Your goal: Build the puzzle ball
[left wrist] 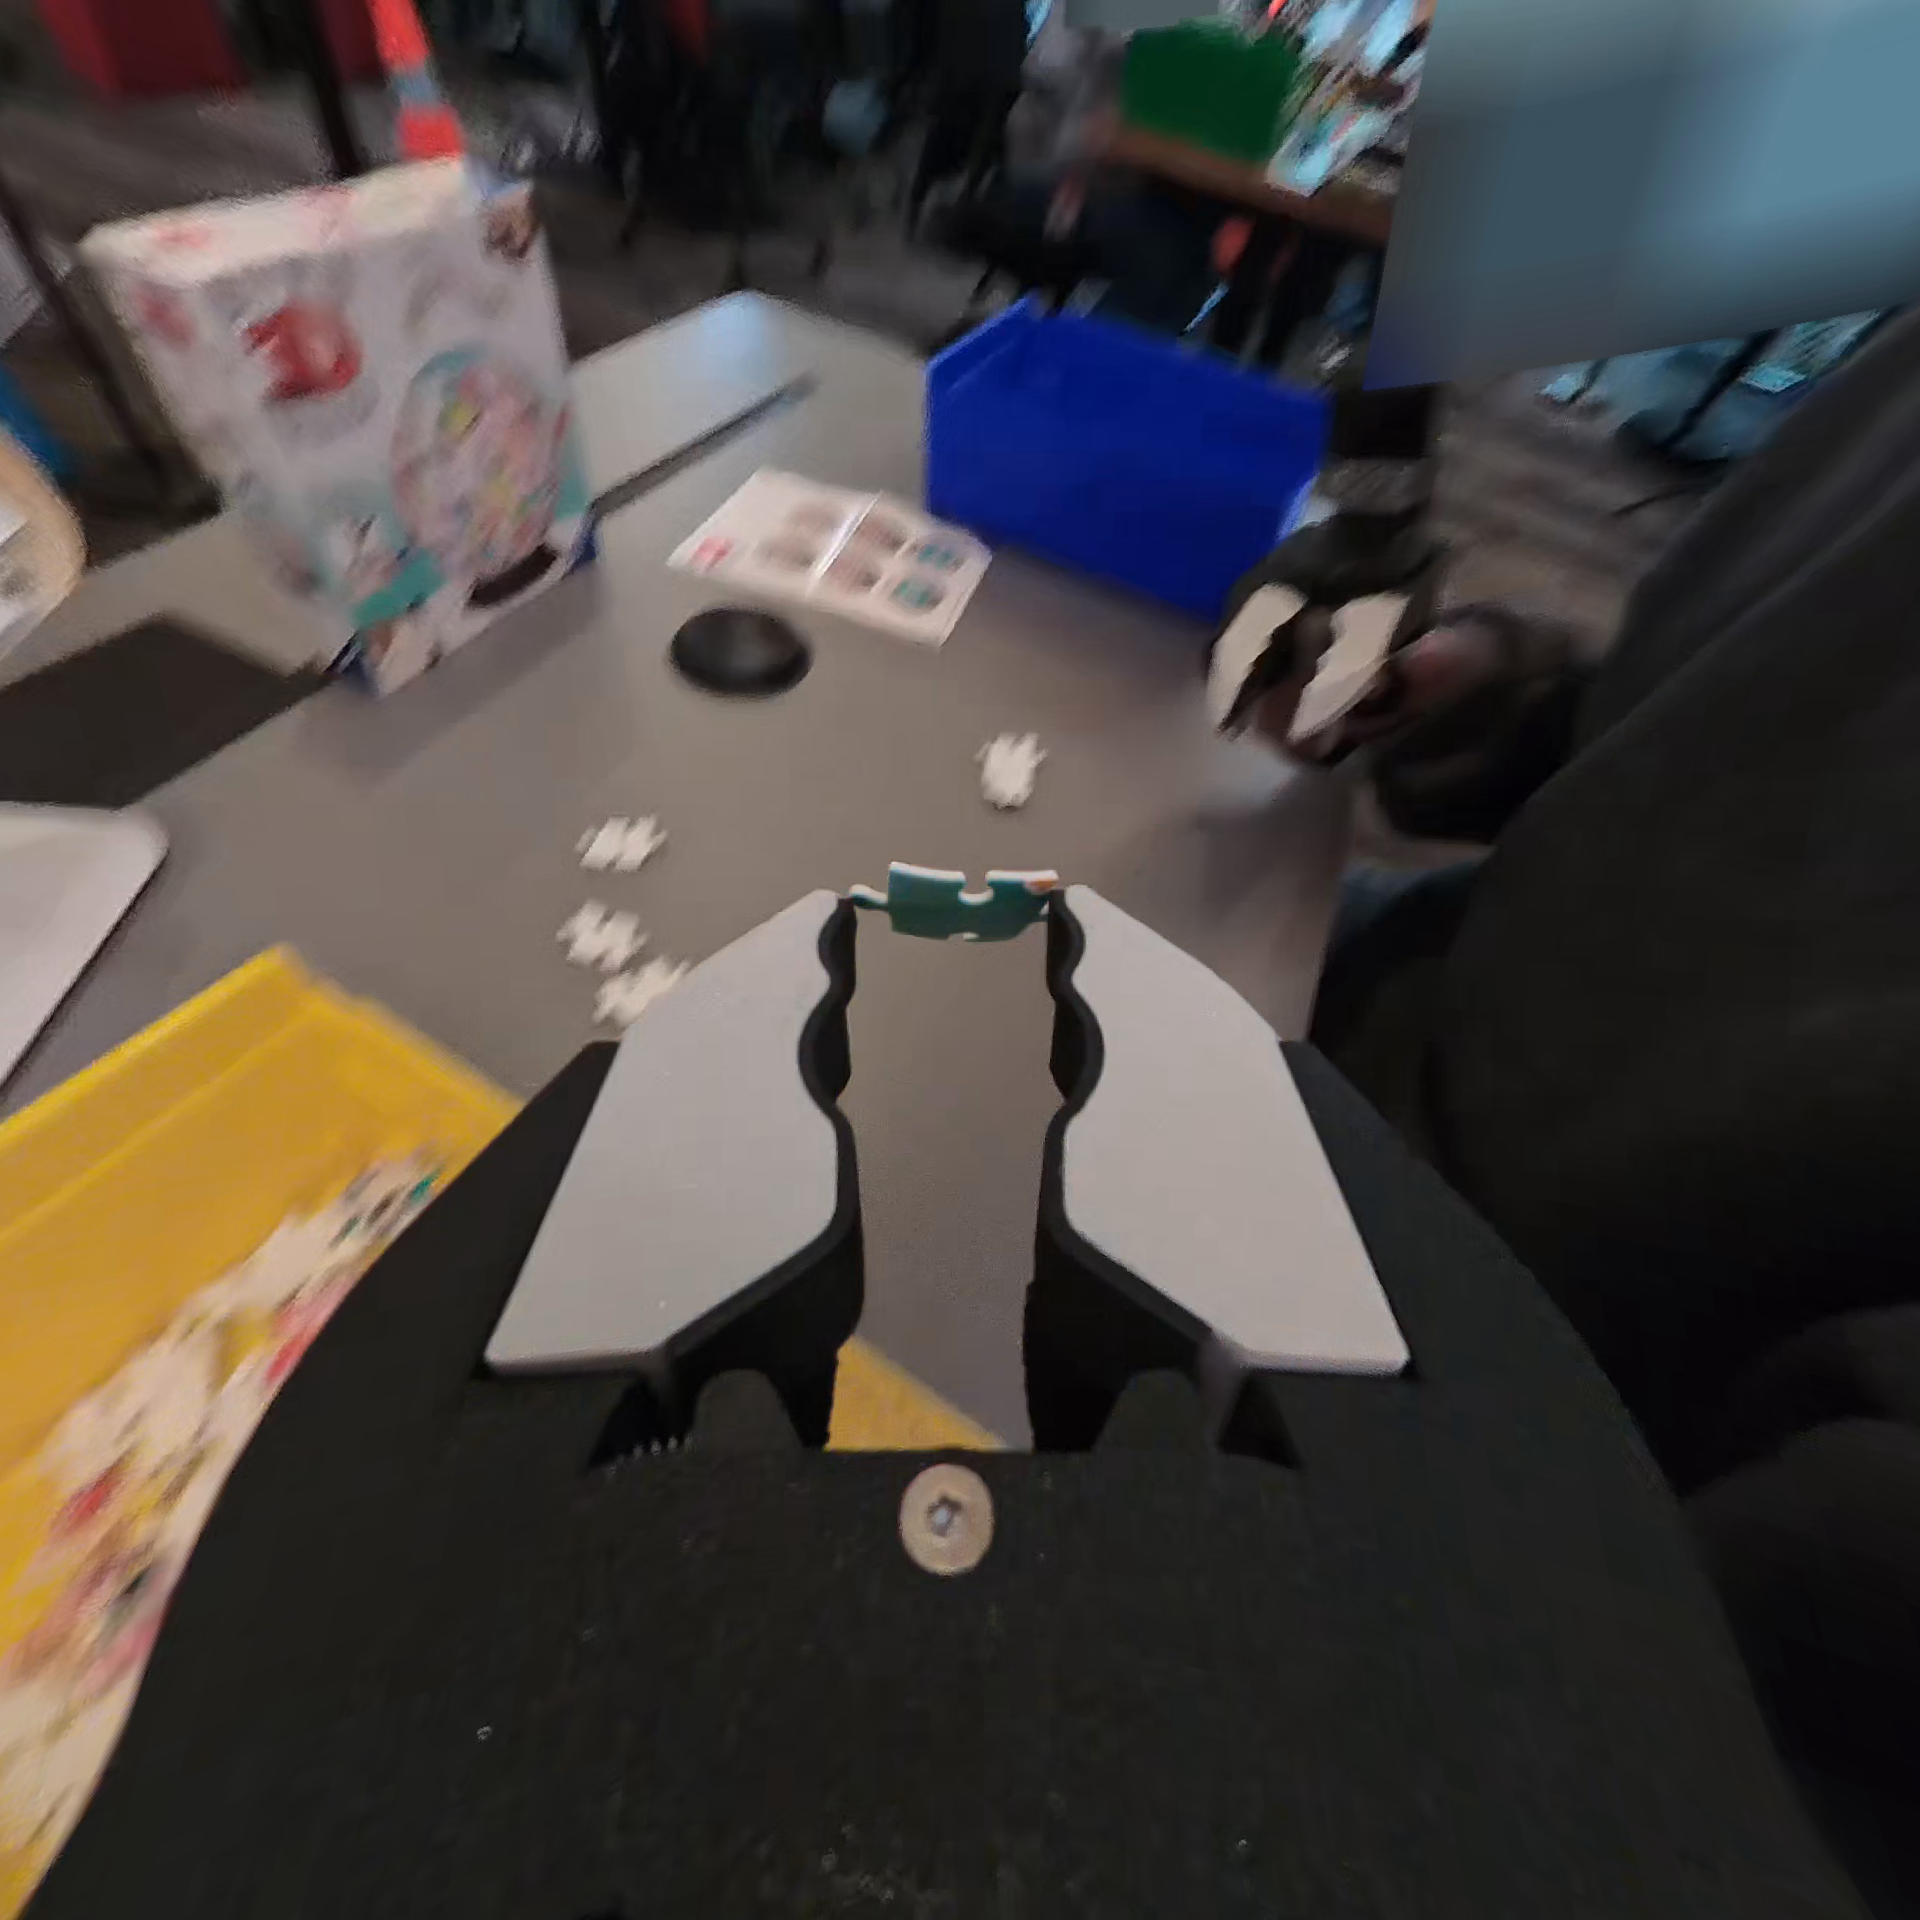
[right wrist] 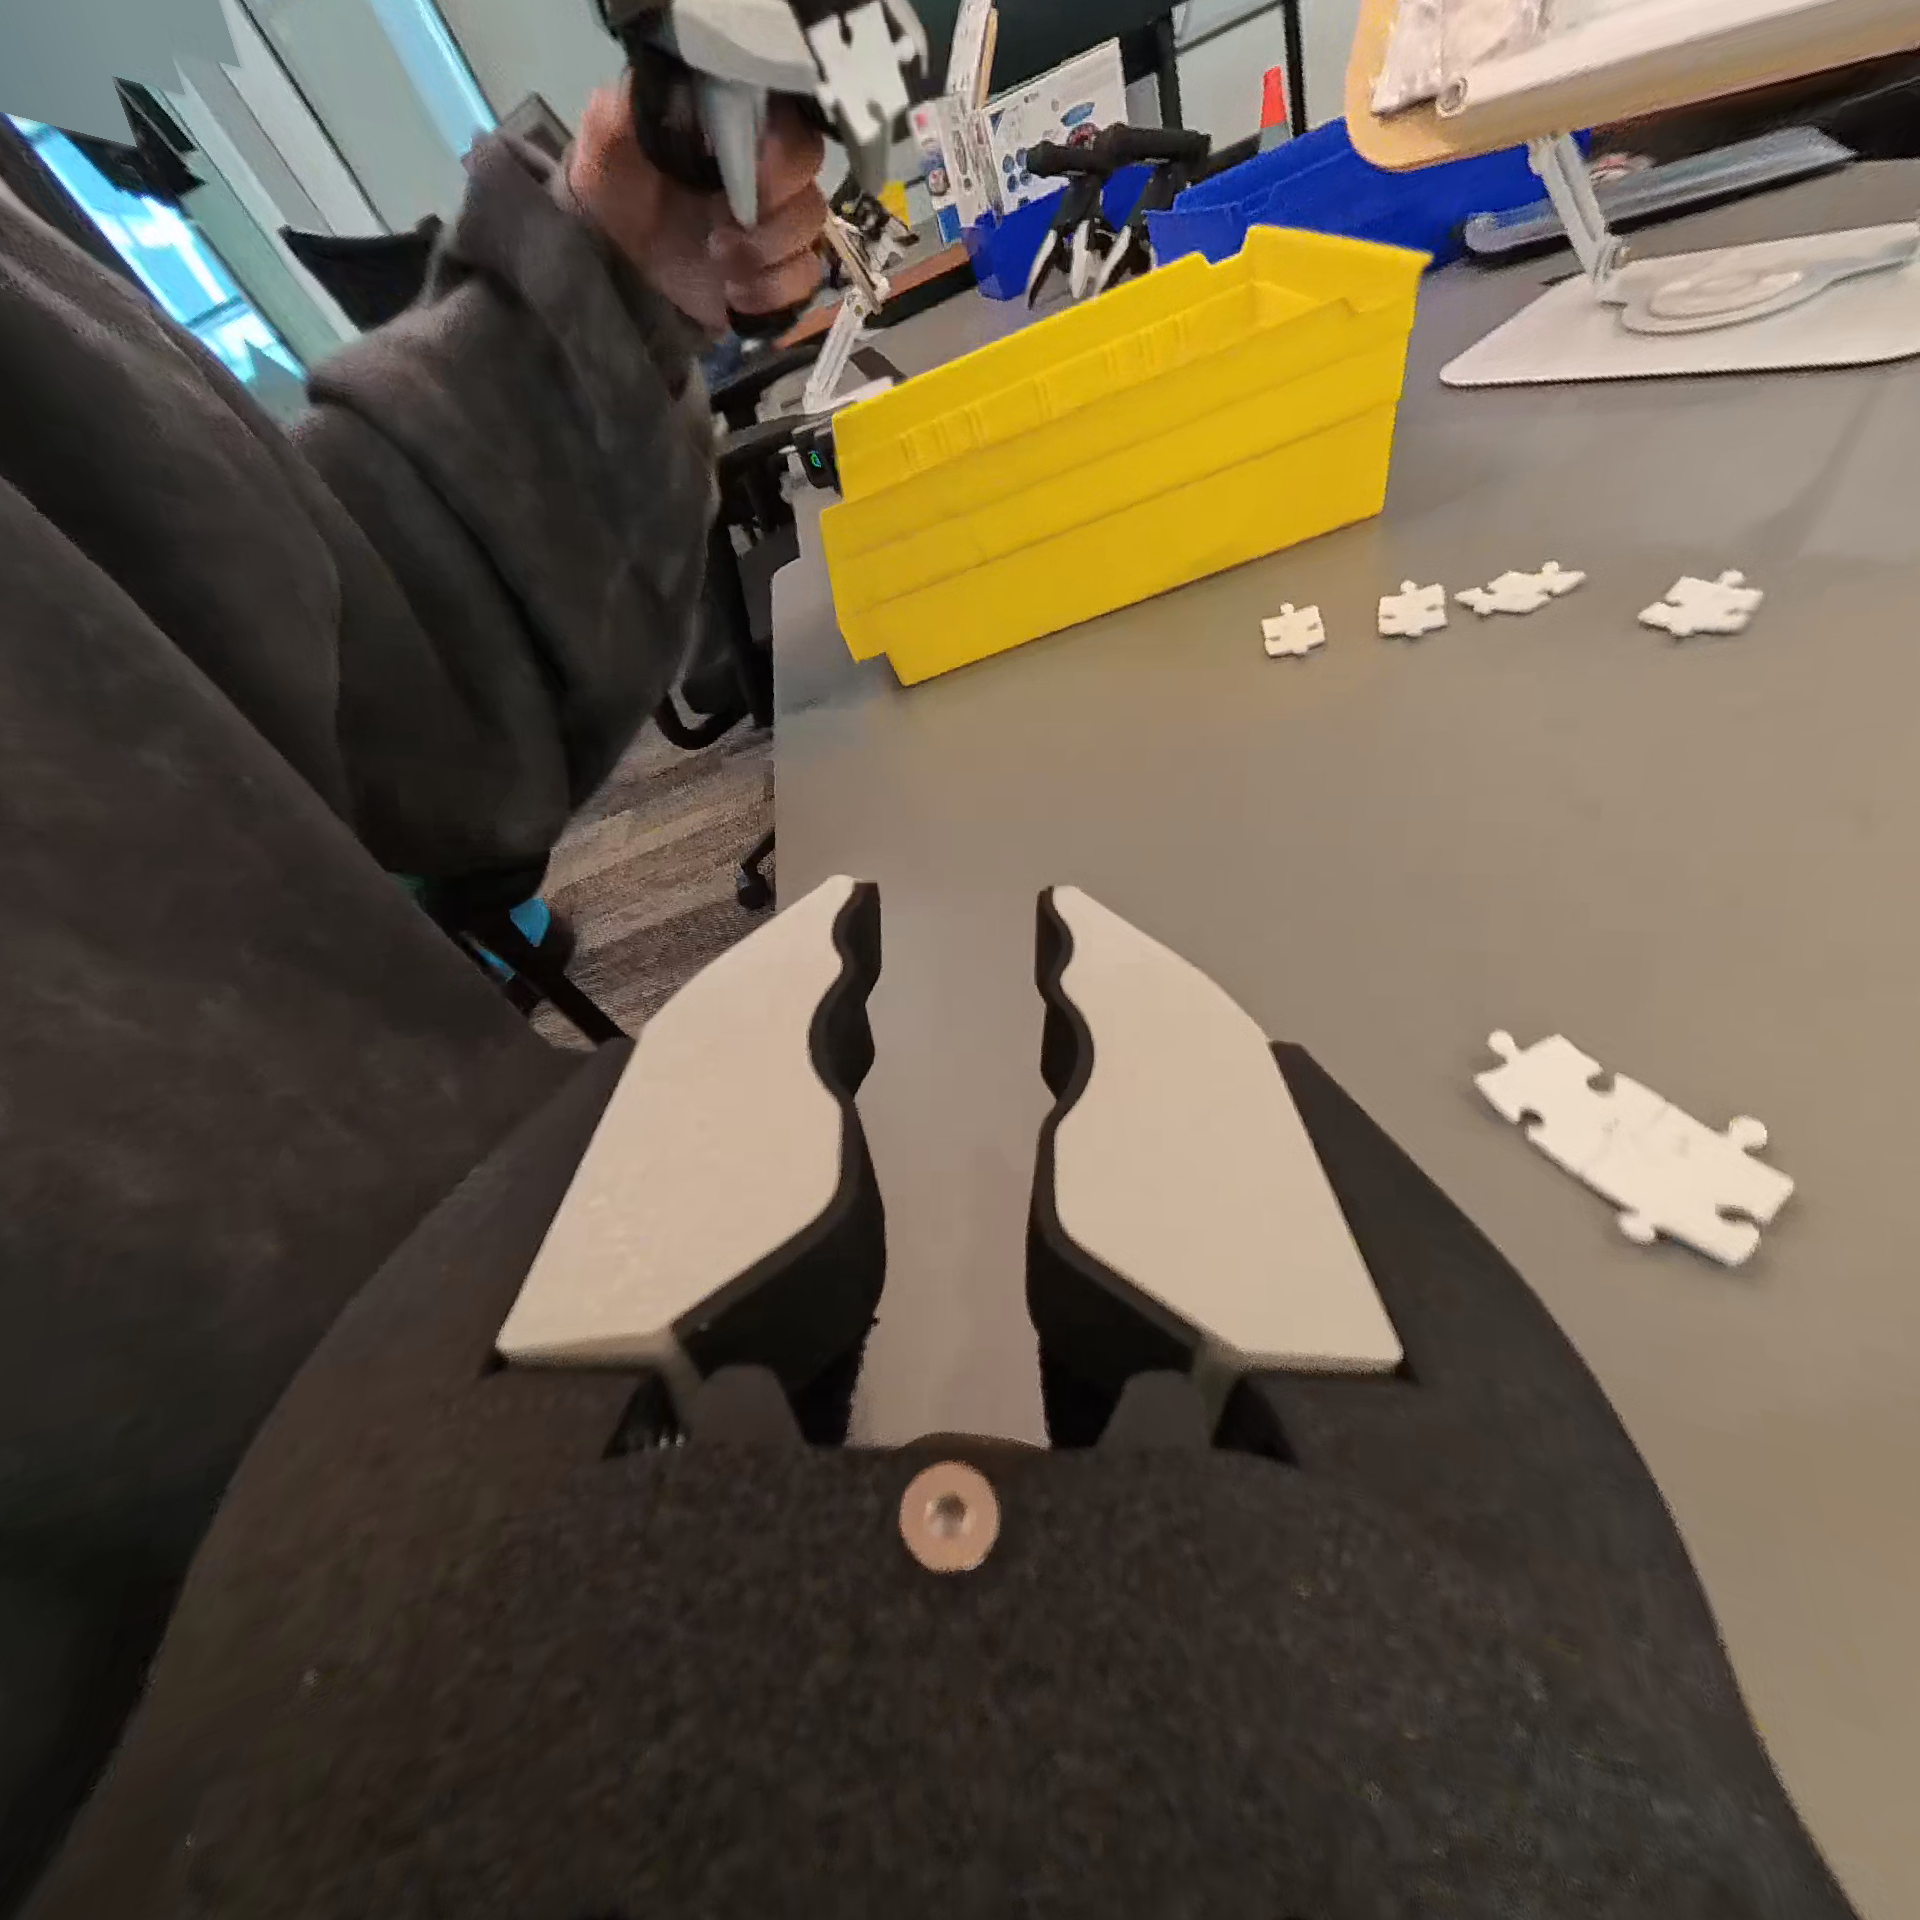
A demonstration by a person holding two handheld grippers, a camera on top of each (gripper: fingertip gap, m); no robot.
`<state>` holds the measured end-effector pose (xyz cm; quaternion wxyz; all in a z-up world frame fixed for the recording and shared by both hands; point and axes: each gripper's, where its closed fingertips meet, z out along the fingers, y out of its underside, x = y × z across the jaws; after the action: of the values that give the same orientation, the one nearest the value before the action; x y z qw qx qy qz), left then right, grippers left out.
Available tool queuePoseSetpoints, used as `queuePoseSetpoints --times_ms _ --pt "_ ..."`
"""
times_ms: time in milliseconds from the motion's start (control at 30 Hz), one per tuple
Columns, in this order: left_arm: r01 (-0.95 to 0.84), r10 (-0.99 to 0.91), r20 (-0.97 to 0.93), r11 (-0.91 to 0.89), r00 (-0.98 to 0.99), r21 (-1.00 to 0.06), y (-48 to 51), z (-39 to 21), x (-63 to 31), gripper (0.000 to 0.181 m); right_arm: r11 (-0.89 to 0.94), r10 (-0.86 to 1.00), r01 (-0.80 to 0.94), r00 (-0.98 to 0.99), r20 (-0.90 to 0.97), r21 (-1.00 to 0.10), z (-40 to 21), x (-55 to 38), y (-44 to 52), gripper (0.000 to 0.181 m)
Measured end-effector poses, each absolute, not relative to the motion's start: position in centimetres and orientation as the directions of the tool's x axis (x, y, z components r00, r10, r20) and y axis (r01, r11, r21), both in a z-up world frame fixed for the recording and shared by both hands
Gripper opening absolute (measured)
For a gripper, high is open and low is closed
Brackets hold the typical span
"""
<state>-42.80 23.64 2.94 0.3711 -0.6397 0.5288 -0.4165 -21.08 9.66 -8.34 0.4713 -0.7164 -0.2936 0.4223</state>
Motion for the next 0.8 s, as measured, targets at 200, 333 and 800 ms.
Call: queuePoseSetpoints --times_ms 200,333,800 --pt "-0.199 -0.981 0.134 -0.105 -0.139 -0.974 17.4 5.1 -35.2 0.035 -0.456 0.834 -0.033 0.333 -0.440 -0.889 -5.5 -24.7 11.1 0.026" --pt "-0.095 -0.950 0.160 -0.139 -0.268 -0.986 14.2 6.0 -31.8 0.035 -0.627 0.759 -0.203 0.056 -0.648 -0.752 -2.0 -26.5 11.2 0.025" --pt "-0.093 -0.994 -0.089 0.095 -0.064 -0.991 11.9 0.4 -23.6 0.035 -0.884 0.411 -0.406 -0.439 -0.799 -0.232 0.2 -25.1 11.1 0.019"
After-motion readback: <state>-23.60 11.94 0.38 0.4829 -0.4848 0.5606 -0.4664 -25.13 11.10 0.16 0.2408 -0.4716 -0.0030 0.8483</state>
